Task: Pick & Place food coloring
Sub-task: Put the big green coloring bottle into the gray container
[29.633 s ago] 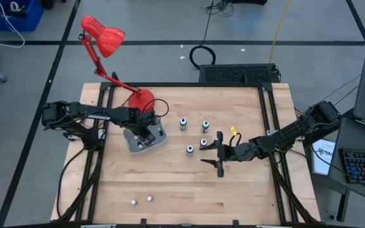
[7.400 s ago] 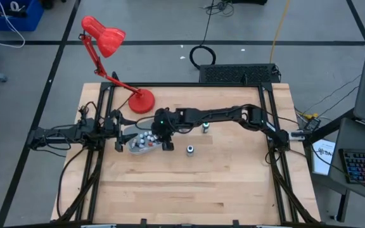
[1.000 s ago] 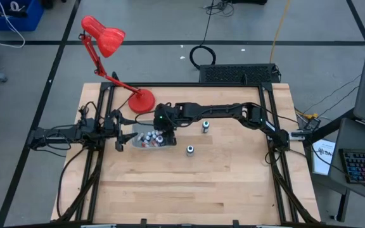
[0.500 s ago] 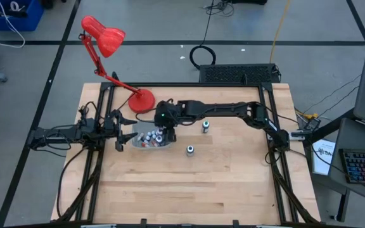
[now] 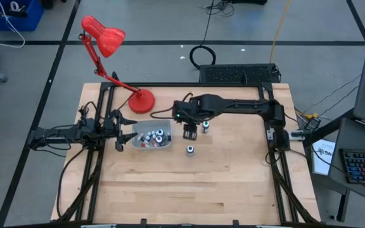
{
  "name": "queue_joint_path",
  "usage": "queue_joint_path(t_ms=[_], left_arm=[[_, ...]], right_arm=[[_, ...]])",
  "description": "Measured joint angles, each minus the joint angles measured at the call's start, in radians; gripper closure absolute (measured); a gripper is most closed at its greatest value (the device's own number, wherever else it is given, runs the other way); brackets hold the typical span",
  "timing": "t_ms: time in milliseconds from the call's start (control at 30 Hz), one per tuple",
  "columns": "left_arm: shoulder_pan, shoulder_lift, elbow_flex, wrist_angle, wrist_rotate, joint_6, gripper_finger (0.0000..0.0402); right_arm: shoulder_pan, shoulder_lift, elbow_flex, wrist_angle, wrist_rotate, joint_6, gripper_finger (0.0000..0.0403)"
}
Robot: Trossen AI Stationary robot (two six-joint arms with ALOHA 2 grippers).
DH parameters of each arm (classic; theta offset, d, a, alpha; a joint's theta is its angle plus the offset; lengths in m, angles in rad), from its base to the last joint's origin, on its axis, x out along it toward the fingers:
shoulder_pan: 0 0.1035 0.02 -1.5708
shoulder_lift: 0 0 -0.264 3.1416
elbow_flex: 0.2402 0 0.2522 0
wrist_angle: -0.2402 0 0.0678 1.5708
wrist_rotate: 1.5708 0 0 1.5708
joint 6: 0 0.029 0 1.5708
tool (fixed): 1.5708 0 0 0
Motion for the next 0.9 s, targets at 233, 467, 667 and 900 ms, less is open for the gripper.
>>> queue_joint_path(t_ms=[233, 467, 667, 900], left_arm=[[0.000, 0.000, 0.000, 0.000, 0.000, 0.000, 0.0144], [0.000, 0.000, 0.000, 0.000, 0.000, 0.000, 0.0144], [0.000, 0.000, 0.000, 0.000, -0.001, 0.000, 0.0144], [0.000, 0.000, 0.000, 0.000, 0.000, 0.000, 0.0144]], right_arm=[[-0.032, -0.076, -0.186, -0.005, 0.012, 0.036, 0.0219], [-0.072, -0.195, -0.358, 0.040, 0.009, 0.108, 0.0216], [-0.098, -0.277, -0.526, 0.198, -0.051, 0.122, 0.0214], [-0.123, -0.290, -0.636, 0.330, -0.115, 0.118, 0.0213]])
